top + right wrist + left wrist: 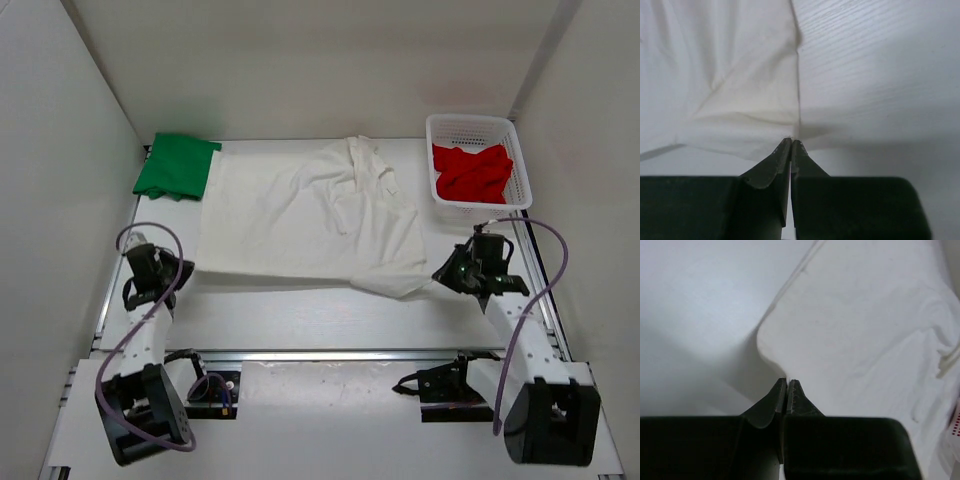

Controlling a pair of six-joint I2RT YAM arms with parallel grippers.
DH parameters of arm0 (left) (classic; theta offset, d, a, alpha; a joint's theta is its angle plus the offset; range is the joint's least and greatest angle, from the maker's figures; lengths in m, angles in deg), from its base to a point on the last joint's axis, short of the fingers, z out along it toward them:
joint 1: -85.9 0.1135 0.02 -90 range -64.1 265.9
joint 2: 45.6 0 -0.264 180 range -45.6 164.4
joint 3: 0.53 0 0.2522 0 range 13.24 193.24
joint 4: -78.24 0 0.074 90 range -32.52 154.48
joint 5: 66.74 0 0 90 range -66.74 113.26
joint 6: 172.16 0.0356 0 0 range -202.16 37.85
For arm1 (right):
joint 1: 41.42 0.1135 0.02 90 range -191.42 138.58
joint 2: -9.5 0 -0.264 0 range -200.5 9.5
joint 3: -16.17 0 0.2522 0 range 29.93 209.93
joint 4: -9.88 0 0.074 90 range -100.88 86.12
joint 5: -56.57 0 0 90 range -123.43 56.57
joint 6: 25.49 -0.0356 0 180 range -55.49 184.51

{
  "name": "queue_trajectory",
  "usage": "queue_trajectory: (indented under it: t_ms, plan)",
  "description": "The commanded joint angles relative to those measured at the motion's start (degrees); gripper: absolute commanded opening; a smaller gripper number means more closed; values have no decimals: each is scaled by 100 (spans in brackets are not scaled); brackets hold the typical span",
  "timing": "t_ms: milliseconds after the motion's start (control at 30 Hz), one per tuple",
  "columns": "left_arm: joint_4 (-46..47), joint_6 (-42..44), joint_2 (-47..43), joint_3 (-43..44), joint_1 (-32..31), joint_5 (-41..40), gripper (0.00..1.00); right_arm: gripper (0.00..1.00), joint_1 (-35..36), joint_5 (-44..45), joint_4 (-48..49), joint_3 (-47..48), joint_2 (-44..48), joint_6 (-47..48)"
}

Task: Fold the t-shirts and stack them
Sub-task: Flatten out the tshirt, then fold the flattened tshirt in 1/3 of the way

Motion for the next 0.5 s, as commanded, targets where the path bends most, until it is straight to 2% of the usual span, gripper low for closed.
queue_trajectory:
  t_ms: [0, 67, 133, 300, 367, 467]
  plan:
    - [-342, 179, -740, -541, 582, 894, 0, 0, -96, -645, -133, -170, 947, -250]
    - [-755, 294, -1162, -604, 373, 801, 0, 1, 96, -698, -606, -267, 1424, -320]
    - [-1073, 364, -1356, -578, 178, 931, 0, 1, 613, -601, -1127, -337, 2046, -600]
    - [-1785, 646, -1832, -525, 82, 783, 0, 0, 1283, 109, -2286, -127, 3163, -1102]
    - [-1725, 611, -1815, -438, 134, 895, 0, 0, 1406, 268, -2533, -30, 3166, -1050]
    - [-1269, 295, -1447, -411, 406, 1421, 0, 0, 1285, 129, -2018, 58, 2693, -866]
